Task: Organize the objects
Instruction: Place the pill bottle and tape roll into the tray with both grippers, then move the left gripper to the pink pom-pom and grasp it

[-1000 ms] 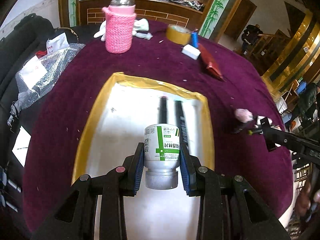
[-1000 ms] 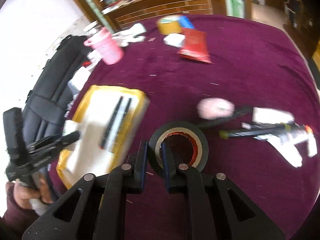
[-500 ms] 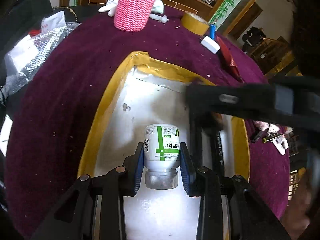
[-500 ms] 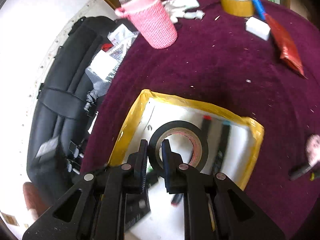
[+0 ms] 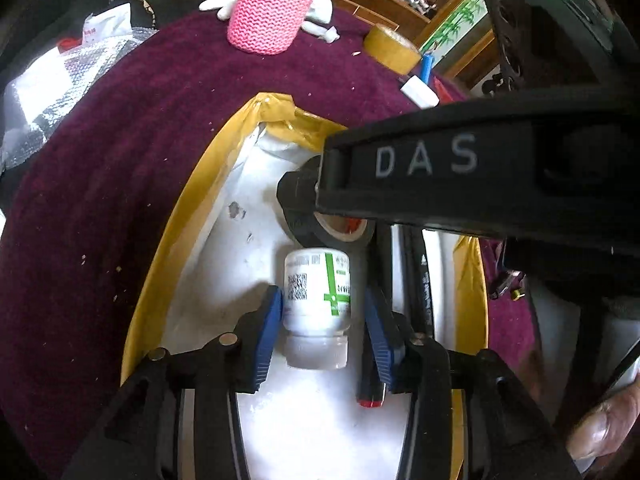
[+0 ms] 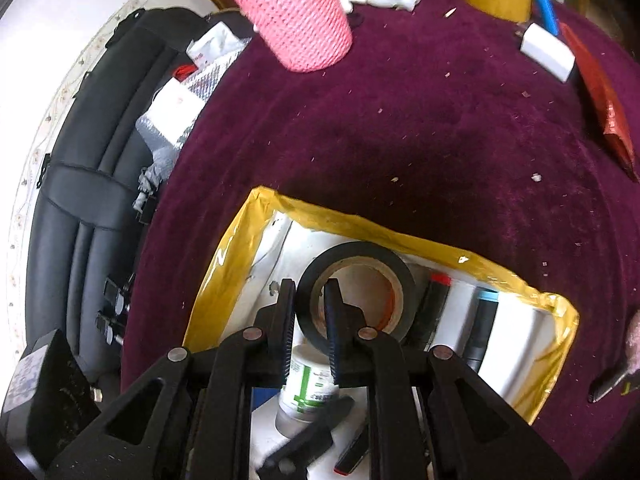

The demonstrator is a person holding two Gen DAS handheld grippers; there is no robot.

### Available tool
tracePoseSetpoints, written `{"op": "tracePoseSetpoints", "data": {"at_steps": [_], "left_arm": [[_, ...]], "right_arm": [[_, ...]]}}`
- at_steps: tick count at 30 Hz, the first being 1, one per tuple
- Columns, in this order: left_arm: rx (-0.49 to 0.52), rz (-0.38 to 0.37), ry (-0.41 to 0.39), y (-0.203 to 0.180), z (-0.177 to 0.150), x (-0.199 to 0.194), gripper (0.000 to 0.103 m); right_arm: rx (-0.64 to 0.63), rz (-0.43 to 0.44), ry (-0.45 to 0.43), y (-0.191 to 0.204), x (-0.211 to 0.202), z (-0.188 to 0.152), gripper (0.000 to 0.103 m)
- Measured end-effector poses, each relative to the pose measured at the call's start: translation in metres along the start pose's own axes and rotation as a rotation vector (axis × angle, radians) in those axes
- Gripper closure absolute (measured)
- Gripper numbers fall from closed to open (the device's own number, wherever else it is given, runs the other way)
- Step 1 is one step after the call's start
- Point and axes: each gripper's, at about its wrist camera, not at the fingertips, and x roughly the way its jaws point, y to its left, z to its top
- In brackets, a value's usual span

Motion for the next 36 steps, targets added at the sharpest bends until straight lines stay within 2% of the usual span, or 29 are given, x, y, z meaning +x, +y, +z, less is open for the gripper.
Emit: {"op": "tracePoseSetpoints", "data": {"at_steps": [5, 7, 11, 15, 16, 17, 19, 22, 25, 27, 28, 29, 31, 32, 34, 36], "left_arm": [[-0.025, -0.035, 0.002, -0.002, -0.003, -0.013, 0.054], [-0.025, -0.014, -0.009, -0.004, -0.005, -0.023, 0.049], [-0.041, 0.023, -0.038, -0.006, -0.01, -0.043, 0.048], [-0.053, 0.033, -0.072, -0.011, -0.013, -0.064, 0.046], [-0.053, 0.03, -0.077, -0.013, -0.013, -0.067, 0.045], [-0.053, 0.026, -0.082, -0.018, -0.015, -0.069, 0.044], [-0.048, 0.024, -0.092, -0.028, -0.013, -0.069, 0.044], [0.004, 0.054, -0.134, -0.053, -0.01, -0.072, 0.044], [0.094, 0.059, -0.175, -0.087, -0.012, -0.077, 0.044], [0.155, 0.05, -0.174, -0.109, -0.015, -0.075, 0.041], [0.182, 0.037, -0.161, -0.122, -0.015, -0.069, 0.041], [0.195, 0.026, -0.149, -0.13, -0.015, -0.065, 0.041], [0.215, -0.003, -0.103, -0.15, -0.017, -0.048, 0.041], [0.219, -0.016, -0.084, -0.158, -0.018, -0.041, 0.041], [0.235, -0.033, -0.037, -0.175, -0.019, -0.018, 0.041], [0.262, -0.029, -0.015, -0.193, -0.02, 0.002, 0.041]], "right_arm": [[0.003, 0.014, -0.012, -0.004, -0.011, 0.0, 0.09], [-0.004, 0.017, -0.028, -0.005, -0.021, -0.002, 0.09], [-0.019, -0.012, -0.066, -0.007, -0.045, -0.011, 0.09], [-0.059, -0.122, -0.139, -0.017, -0.08, -0.032, 0.088], [-0.066, -0.162, -0.161, -0.024, -0.09, -0.039, 0.081], [-0.067, -0.195, -0.176, -0.031, -0.097, -0.043, 0.069], [-0.06, -0.27, -0.204, -0.051, -0.115, -0.055, 0.057], [-0.054, -0.395, -0.246, -0.082, -0.143, -0.072, 0.057], [-0.008, -0.534, -0.387, -0.113, -0.195, -0.098, 0.057], [0.042, -0.597, -0.473, -0.136, -0.222, -0.119, 0.041], [0.091, -0.592, -0.492, -0.158, -0.23, -0.132, 0.013], [0.127, -0.576, -0.472, -0.175, -0.231, -0.137, 0.004], [0.308, -0.525, -0.337, -0.231, -0.223, -0.152, 0.004], [0.394, -0.471, -0.304, -0.256, -0.22, -0.163, 0.004], [0.523, -0.403, -0.285, -0.292, -0.22, -0.187, 0.004], [0.57, -0.393, -0.286, -0.313, -0.223, -0.205, 0.004]]}}
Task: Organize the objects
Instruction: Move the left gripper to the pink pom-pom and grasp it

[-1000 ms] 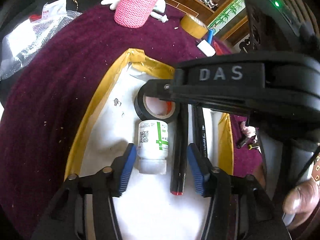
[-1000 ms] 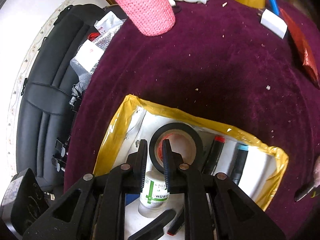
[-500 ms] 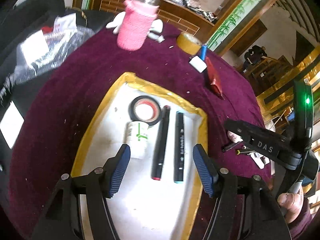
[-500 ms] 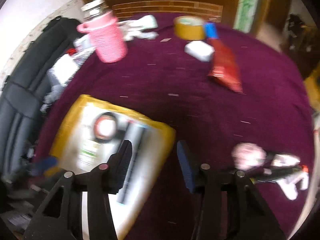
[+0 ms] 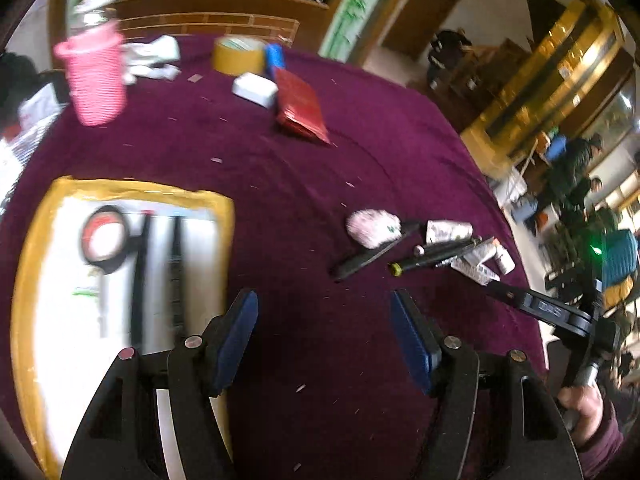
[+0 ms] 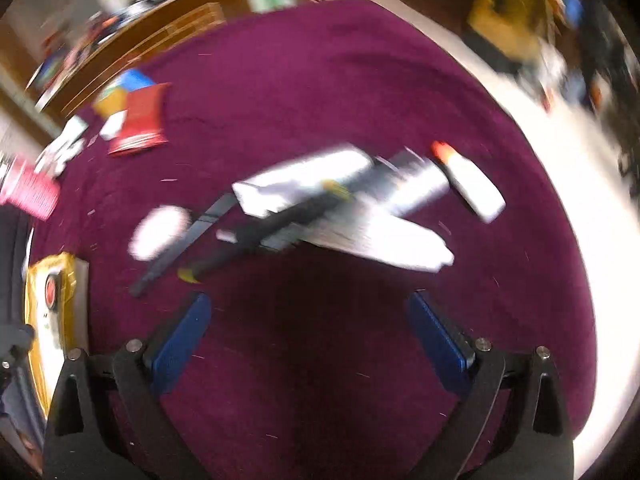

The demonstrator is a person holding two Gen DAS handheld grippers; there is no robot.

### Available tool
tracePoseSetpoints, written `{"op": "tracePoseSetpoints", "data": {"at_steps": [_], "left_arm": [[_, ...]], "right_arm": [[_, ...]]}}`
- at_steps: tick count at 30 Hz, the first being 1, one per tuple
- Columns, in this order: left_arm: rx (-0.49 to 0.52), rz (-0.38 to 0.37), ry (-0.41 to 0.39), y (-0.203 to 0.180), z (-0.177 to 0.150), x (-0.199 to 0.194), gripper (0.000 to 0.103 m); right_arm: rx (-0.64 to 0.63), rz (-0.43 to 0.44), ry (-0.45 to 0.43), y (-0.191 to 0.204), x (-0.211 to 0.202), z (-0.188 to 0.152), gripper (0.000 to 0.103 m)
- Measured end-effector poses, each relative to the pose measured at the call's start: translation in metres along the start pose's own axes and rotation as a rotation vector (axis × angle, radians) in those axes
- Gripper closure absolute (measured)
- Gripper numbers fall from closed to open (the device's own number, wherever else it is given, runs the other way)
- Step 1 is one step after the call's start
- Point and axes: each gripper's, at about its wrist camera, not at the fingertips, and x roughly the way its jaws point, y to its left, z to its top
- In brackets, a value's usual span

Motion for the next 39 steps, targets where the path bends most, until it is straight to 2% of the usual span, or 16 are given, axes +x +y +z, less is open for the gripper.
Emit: {"op": "tracePoseSetpoints", "data": {"at_steps": [5, 8, 10, 12, 13, 15, 16, 18, 20, 24, 26, 30, 33, 36, 39], "left_arm": [[0.092, 0.019, 0.027, -0.034, 0.013, 0.056, 0.041], [0.156, 0.102, 0.052, -0.049, 0.017, 0.088, 0.041], [0.169, 0.101, 0.098, -0.056, 0.016, 0.107, 0.041], [0.171, 0.042, 0.166, -0.065, 0.009, 0.117, 0.041], [0.193, 0.022, 0.164, -0.072, 0.005, 0.115, 0.041], [0.225, -0.073, 0.223, -0.09, -0.002, 0.113, 0.041], [0.224, -0.096, 0.231, -0.094, -0.004, 0.11, 0.041], [0.227, -0.094, 0.199, -0.098, -0.002, 0.099, 0.041], [0.189, -0.08, 0.162, -0.093, 0.006, 0.09, 0.041], [0.101, 0.009, 0.08, -0.064, 0.028, 0.083, 0.041], [0.104, 0.03, 0.056, -0.059, 0.035, 0.085, 0.041], [0.324, 0.099, 0.012, -0.069, 0.038, 0.099, 0.04], [0.467, 0.103, 0.044, -0.081, 0.037, 0.109, 0.04], [0.54, 0.094, 0.096, -0.088, 0.042, 0.119, 0.04], [0.566, 0.106, 0.135, -0.088, 0.046, 0.132, 0.042]], "right_arm": [[0.018, -0.007, -0.001, -0.035, -0.001, 0.0, 0.004], [0.026, 0.005, 0.004, -0.048, 0.001, 0.0, 0.004], [0.021, 0.015, 0.013, -0.057, 0.003, 0.002, 0.004], [0.008, 0.024, 0.026, -0.059, 0.007, 0.001, 0.004], [0.001, 0.028, 0.03, -0.061, 0.009, 0.001, 0.004], [-0.011, 0.042, 0.043, -0.062, 0.013, 0.002, 0.004], [-0.016, 0.05, 0.048, -0.062, 0.014, 0.002, 0.004], [-0.028, 0.066, 0.056, -0.061, 0.017, 0.004, 0.004], [-0.041, 0.079, 0.057, -0.06, 0.018, 0.004, 0.004], [-0.069, 0.101, 0.063, -0.057, 0.021, 0.005, 0.004], [-0.074, 0.105, 0.065, -0.058, 0.021, 0.004, 0.004], [-0.074, 0.097, 0.063, -0.064, 0.02, 0.004, 0.004], [-0.071, 0.084, 0.06, -0.07, 0.018, 0.004, 0.004], [-0.054, 0.073, 0.065, -0.078, 0.018, 0.004, 0.004], [-0.029, 0.067, 0.076, -0.086, 0.02, 0.003, 0.004]]}}
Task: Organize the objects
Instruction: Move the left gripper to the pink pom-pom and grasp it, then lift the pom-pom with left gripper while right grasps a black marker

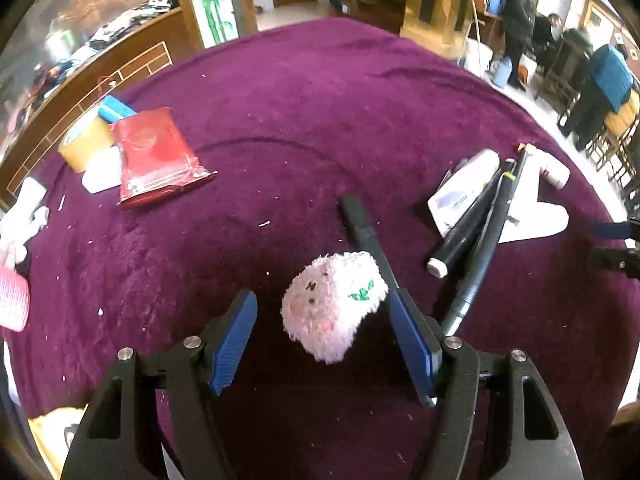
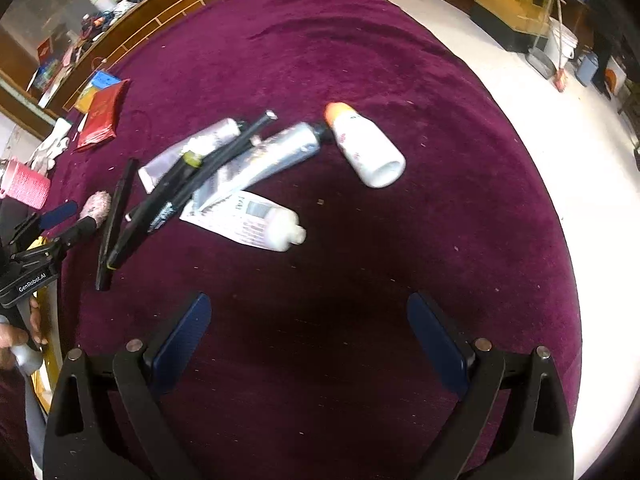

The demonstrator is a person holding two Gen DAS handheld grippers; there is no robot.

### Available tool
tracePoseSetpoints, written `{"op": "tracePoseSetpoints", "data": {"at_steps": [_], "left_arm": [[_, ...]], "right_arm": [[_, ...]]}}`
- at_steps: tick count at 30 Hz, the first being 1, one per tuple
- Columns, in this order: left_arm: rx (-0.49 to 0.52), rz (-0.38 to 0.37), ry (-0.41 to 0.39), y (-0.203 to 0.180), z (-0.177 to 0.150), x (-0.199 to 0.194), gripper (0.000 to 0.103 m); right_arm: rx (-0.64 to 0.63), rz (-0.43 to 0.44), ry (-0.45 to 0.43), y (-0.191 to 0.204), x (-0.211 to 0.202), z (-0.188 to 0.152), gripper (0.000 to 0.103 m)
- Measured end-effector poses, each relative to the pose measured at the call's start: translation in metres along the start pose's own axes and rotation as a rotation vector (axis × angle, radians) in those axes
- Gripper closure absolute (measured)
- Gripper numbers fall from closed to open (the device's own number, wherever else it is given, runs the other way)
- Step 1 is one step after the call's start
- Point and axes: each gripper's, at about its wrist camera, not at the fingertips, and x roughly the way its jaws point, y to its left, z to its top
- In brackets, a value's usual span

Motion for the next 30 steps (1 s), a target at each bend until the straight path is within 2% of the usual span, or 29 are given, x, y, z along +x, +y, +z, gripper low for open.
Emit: {"op": "tracePoseSetpoints", "data": {"at_steps": [6, 8, 9, 10, 12, 13, 21, 24, 30], "left_arm": [[0.002, -0.024, -0.008, -0.006, 0.012, 0.011, 0.042], [0.0, -0.032, 0.04, -0.009, 0.009, 0.022, 0.042], [0.025, -0.015, 0.021, -0.014, 0.006, 0.021, 0.044], [0.031, -0.025, 0.018, -0.017, 0.004, 0.02, 0.05], [-0.014, -0.041, 0.026, -0.013, 0.003, 0.016, 0.07], [-0.036, -0.048, 0.028, -0.01, 0.002, 0.015, 0.072], [-0.242, -0.091, -0.052, 0.018, -0.017, -0.015, 0.073], [-0.275, -0.104, -0.072, 0.017, -0.03, -0.031, 0.073], [-0.377, -0.192, -0.067, 0.005, -0.065, -0.055, 0.073]], "right_arm": [[-0.003, 0.001, 0.003, 0.002, 0.0, -0.002, 0.004], [-0.016, 0.002, -0.002, 0.007, -0.003, -0.002, 0.004], [-0.024, 0.002, -0.005, 0.009, -0.004, -0.002, 0.004], [-0.031, -0.002, -0.008, 0.011, -0.005, -0.001, 0.004], [-0.051, -0.005, -0.014, 0.017, -0.007, -0.001, 0.004], [-0.064, -0.009, -0.019, 0.021, -0.008, 0.0, 0.004], [-0.159, 0.005, -0.025, 0.06, -0.005, 0.005, 0.004], [-0.195, 0.021, -0.025, 0.076, -0.005, 0.004, 0.004], [-0.258, 0.107, 0.019, 0.114, 0.003, -0.004, 0.004]]}}
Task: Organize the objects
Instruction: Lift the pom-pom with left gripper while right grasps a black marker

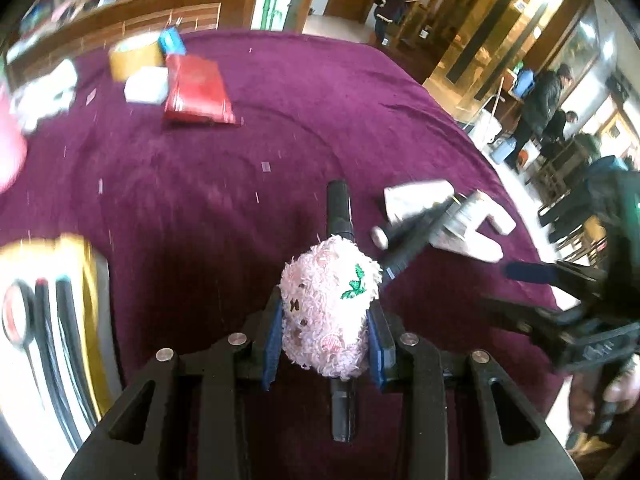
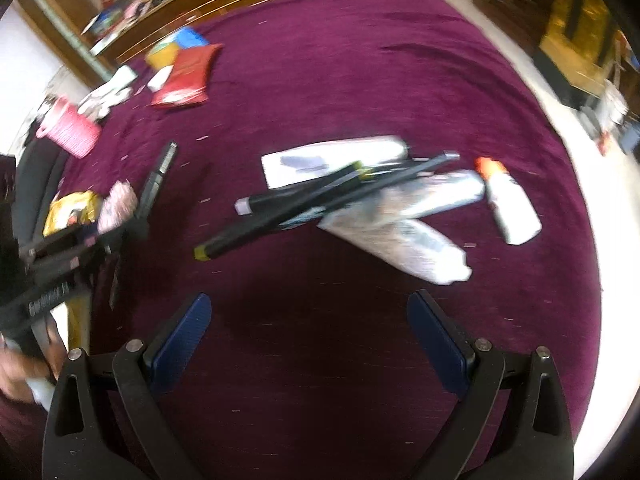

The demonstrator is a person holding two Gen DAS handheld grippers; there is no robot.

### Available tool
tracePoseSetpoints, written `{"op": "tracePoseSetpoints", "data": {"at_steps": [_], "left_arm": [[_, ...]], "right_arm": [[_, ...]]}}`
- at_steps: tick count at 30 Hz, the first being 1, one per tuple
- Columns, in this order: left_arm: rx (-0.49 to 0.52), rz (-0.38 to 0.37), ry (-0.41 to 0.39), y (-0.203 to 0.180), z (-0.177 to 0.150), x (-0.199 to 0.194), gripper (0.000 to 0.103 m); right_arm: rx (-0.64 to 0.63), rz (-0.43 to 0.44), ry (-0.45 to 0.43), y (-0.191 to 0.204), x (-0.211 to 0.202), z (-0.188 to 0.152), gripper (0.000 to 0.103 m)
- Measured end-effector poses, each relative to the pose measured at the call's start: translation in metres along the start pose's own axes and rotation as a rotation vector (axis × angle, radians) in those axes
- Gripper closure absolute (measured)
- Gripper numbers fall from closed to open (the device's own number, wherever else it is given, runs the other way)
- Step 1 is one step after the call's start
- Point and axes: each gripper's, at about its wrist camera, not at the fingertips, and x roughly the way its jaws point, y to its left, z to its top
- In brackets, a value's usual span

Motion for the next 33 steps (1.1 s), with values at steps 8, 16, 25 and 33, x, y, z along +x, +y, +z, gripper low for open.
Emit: {"op": "tracePoseSetpoints", "data": {"at_steps": [8, 16, 25, 33], "left_arm": [[-0.021, -0.003, 0.068, -0.004, -0.043, 0.005, 0.068], [-0.027, -0.028, 0.05, 0.0, -0.043, 0.011, 0.068], [0.019, 0.026, 0.007, -0.008, -0.05, 0.01, 0.074], [-0.089, 0.012, -0.094, 0.02, -0.08, -0.072, 0.074]], "right_arm": [[-0.005, 0.017, 0.038, 0.023, 0.015, -0.003, 0.004], [-0.007, 0.005, 0.032, 0.039, 0.013, -0.009, 0.004], [0.008, -0.027, 0.022, 0.042, 0.006, -0.019, 0.004], [-0.062, -0.05, 0.038, 0.073, 0.027, -0.029, 0.004]]}}
